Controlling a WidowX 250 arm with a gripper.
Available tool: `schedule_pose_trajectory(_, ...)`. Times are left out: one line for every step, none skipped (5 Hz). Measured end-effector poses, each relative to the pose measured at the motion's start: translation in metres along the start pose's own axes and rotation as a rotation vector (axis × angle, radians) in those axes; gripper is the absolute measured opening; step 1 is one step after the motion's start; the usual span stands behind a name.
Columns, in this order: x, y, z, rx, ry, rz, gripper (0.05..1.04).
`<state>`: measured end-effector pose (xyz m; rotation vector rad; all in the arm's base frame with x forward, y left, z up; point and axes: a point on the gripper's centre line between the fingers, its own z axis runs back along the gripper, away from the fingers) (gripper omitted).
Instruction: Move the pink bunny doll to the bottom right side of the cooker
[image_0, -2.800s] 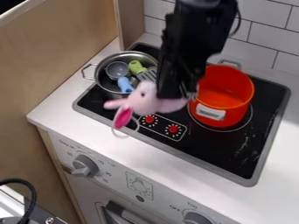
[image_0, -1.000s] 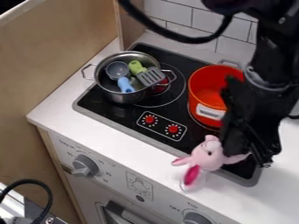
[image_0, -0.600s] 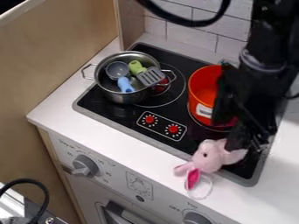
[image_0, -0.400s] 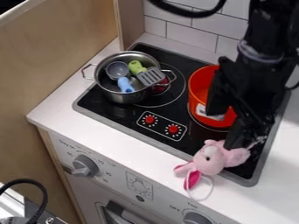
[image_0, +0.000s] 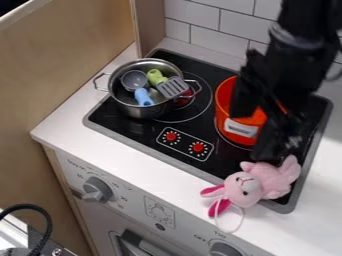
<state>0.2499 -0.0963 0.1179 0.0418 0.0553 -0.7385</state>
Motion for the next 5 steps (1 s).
schedule_pose_trajectory(-0.021, 0.013, 0.009, -0.014, -0.165, 0.013, 0.999)
schedule_pose_trajectory(-0.037, 0.027, 0.015, -0.028, -0.256, 0.024, 0.999)
schedule_pose_trajectory(-0.043, 0.036, 0.015, 0.001, -0.255, 0.0, 0.999)
schedule_pose_trajectory(-0.048, 0.049, 0.024, 0.027, -0.188, -0.023, 0.999)
schedule_pose_trajectory(-0.05, 0.059, 0.025, 0.035, -0.199, -0.04, 0.999)
